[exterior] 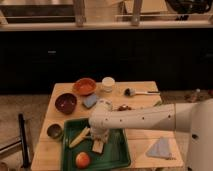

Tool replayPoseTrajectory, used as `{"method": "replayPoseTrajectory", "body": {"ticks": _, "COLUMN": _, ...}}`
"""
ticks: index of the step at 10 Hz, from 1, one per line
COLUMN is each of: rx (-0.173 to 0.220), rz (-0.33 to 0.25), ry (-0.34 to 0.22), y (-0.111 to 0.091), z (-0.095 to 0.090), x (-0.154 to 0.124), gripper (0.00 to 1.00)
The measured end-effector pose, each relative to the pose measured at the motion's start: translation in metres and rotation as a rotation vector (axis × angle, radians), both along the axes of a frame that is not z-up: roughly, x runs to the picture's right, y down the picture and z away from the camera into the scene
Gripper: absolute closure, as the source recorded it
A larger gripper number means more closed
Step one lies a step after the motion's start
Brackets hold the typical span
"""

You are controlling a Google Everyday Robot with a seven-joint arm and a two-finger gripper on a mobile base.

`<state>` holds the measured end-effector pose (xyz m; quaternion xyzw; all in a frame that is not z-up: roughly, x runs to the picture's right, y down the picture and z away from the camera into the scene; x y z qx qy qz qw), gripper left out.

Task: Wipe tray with eraser

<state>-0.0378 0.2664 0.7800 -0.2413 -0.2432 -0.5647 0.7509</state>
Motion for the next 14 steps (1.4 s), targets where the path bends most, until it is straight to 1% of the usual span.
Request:
{"method": "replayPoseTrajectory", "body": {"ticks": 2, "rx": -0.006, "rz": -0.008, "ry": 0.016, "y": 0.005, "z": -0.005, "x": 0.011, "gripper": 0.95}}
{"method": "replayPoseTrajectory", "body": {"ticks": 4, "rx": -0.016, "rz": 0.004, "ry": 0.046, "y": 0.006, "z": -0.005, "x": 0.029, "gripper": 0.95}}
{"method": "replayPoseTrajectory", "body": {"ticks": 6, "rx": -0.025, "rz": 0.029, "ry": 0.074, "y": 0.003, "z": 0.000, "x": 0.045, "gripper": 0.95}}
{"method": "replayPoseTrajectory", "body": {"ticks": 8, "rx": -0.026, "rz": 0.064, "ry": 0.091, "y": -0.008, "z": 0.012, "x": 0.053, "gripper": 0.95}}
{"method": "replayPoseTrajectory", "body": {"ticks": 9, "rx": -0.023, "rz": 0.081, "ry": 0.096, "y": -0.015, "z": 0.018, "x": 0.054, "gripper": 0.95}}
{"method": "replayPoseTrajectory", "body": {"ticks": 11, "rx": -0.014, "rz": 0.103, "ry": 0.087, "y": -0.025, "z": 0.026, "x": 0.050, "gripper": 0.95}}
{"method": "replayPoseTrajectory", "body": {"ticks": 12, "rx": -0.013, "rz": 0.111, "ry": 0.079, "y": -0.028, "z": 0.031, "x": 0.045, "gripper": 0.95}}
{"method": "replayPoseTrajectory", "body": {"ticks": 14, "rx": -0.021, "rz": 0.108, "ry": 0.049, "y": -0.027, "z": 0.036, "x": 0.031, "gripper": 0.95}}
